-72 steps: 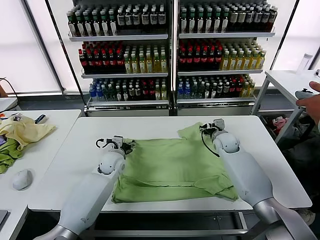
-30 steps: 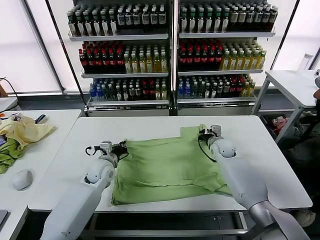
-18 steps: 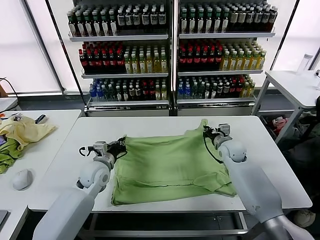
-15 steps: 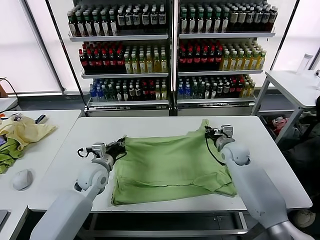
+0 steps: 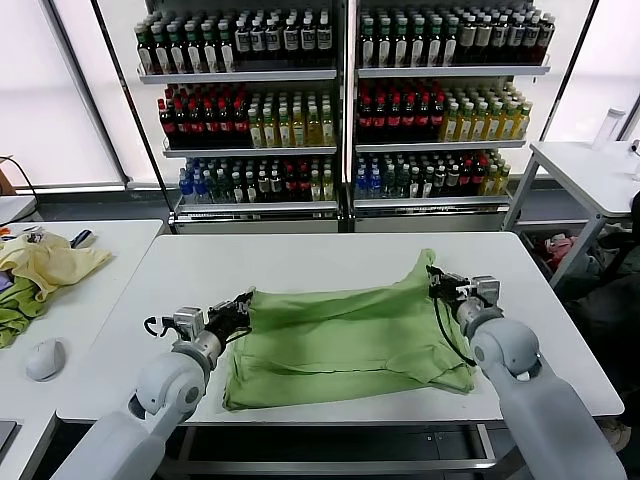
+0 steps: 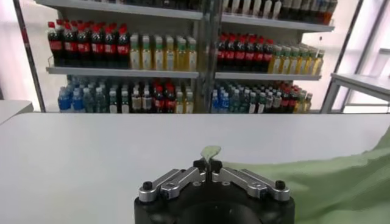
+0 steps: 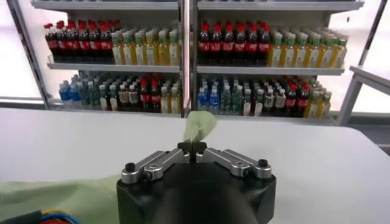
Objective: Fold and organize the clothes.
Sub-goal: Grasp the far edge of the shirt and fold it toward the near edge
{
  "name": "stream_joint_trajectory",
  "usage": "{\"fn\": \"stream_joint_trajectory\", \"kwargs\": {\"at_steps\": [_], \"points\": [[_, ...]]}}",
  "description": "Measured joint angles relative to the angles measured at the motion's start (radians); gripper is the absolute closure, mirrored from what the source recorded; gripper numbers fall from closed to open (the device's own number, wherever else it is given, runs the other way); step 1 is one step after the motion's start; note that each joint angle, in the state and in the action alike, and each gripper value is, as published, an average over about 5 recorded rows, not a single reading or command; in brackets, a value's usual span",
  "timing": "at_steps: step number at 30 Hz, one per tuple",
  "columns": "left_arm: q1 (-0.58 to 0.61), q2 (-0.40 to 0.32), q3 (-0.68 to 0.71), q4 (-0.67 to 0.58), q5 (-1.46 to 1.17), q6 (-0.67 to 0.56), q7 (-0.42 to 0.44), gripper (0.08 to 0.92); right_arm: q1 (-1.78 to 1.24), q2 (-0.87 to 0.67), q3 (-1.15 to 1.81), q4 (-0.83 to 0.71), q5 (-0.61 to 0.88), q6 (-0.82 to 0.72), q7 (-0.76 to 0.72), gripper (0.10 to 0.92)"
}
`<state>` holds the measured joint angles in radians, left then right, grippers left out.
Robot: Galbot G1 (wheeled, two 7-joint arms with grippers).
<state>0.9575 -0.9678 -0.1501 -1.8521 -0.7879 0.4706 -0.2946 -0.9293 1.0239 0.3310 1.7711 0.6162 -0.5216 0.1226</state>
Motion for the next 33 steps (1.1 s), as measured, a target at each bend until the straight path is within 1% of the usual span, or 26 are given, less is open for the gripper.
{"fn": "stream_joint_trajectory", "kwargs": {"at_steps": [7,14,16,20,25,33], "points": [[0.085,0.013,-0.016,-0.045,0.039,0.012,0.013,0.907,-0.116,0.0,0.051,0.069,-0.006,-0.007,0.013,0.904],[0.135,0.005,-0.01,-0.053,0.118,0.014,0.032,0.905,-0.162,0.015,0.057,0.072,-0.022,-0.016,0.027,0.901],[0.141,0.0,-0.008,-0.049,0.144,0.012,0.034,0.888,-0.169,0.02,0.055,0.07,-0.028,-0.02,0.029,0.879],[0.154,-0.011,-0.008,-0.043,0.195,0.005,0.033,0.795,-0.186,0.025,0.051,0.07,-0.04,-0.023,0.03,0.779],[0.182,-0.032,-0.02,-0.054,0.265,-0.012,0.013,0.648,-0.21,0.021,0.05,0.083,-0.057,-0.021,0.025,0.65],[0.257,-0.11,-0.064,-0.108,0.37,-0.021,-0.047,0.414,-0.228,0.01,0.048,0.107,-0.068,-0.015,0.02,0.416]]}}
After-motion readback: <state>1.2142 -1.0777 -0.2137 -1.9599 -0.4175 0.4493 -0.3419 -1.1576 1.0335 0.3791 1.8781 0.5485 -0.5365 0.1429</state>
